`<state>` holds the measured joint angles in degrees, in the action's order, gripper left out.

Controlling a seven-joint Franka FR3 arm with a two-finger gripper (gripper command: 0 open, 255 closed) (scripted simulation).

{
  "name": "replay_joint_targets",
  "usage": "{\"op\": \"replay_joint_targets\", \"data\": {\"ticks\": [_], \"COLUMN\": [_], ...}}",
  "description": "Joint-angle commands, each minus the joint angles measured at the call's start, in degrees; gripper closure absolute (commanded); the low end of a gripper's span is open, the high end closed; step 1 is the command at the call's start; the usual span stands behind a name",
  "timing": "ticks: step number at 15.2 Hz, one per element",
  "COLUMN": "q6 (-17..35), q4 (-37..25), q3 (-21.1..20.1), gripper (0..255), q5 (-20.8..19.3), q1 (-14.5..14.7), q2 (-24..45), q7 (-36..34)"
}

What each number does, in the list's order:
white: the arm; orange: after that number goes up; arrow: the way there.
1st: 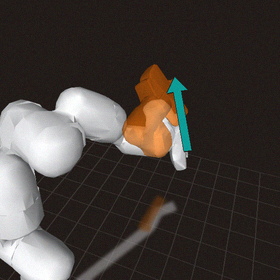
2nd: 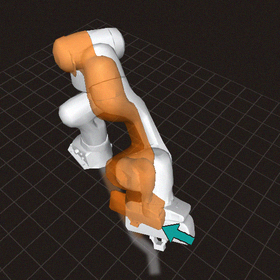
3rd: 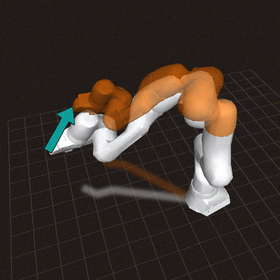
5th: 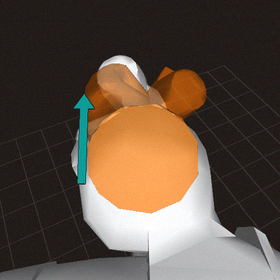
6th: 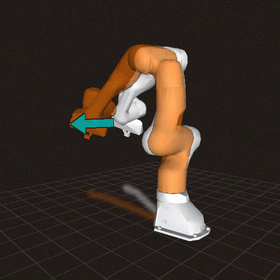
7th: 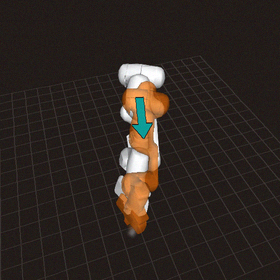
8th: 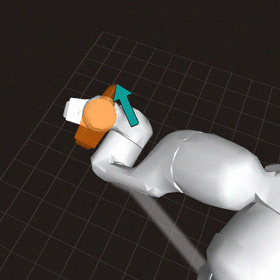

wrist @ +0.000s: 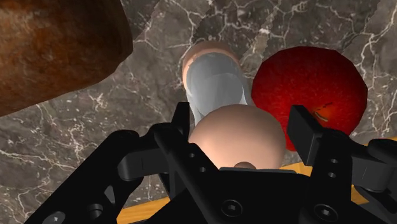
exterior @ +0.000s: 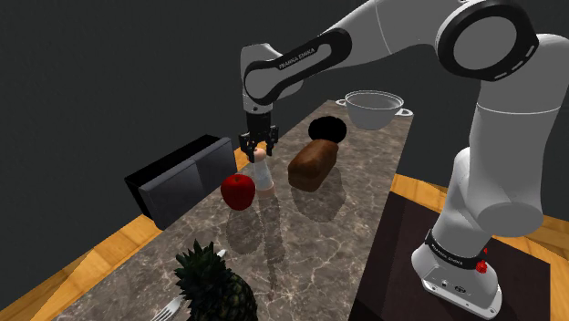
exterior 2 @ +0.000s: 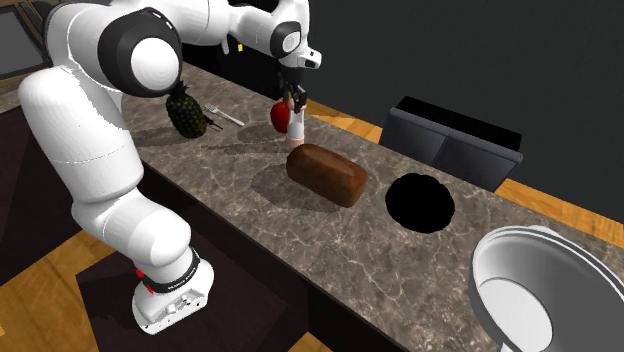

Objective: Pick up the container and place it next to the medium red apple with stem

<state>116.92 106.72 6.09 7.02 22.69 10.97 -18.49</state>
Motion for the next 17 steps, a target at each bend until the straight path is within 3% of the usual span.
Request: {"op": "replay_joint_targets", "data": {"ticks": [1,7,8,13,17], "q6": [0.7,0.7,0.7,0.7,-6.1], "q4": [0.4,0.4,0.4,0.4,-4.4], "q3": [0.0,0.0,0.0,0.0,0.3], "gripper": [255,255,0,0,0], "q5": [0.1,0.1,0.1,0.1,-0.5], "q1": [0.0,0.0,0.0,0.0,-0.2], "q2": [0.2,0.2,0.2,0.2,-1.7], "q7": [0.0,0.0,0.0,0.0,-0.3]}}
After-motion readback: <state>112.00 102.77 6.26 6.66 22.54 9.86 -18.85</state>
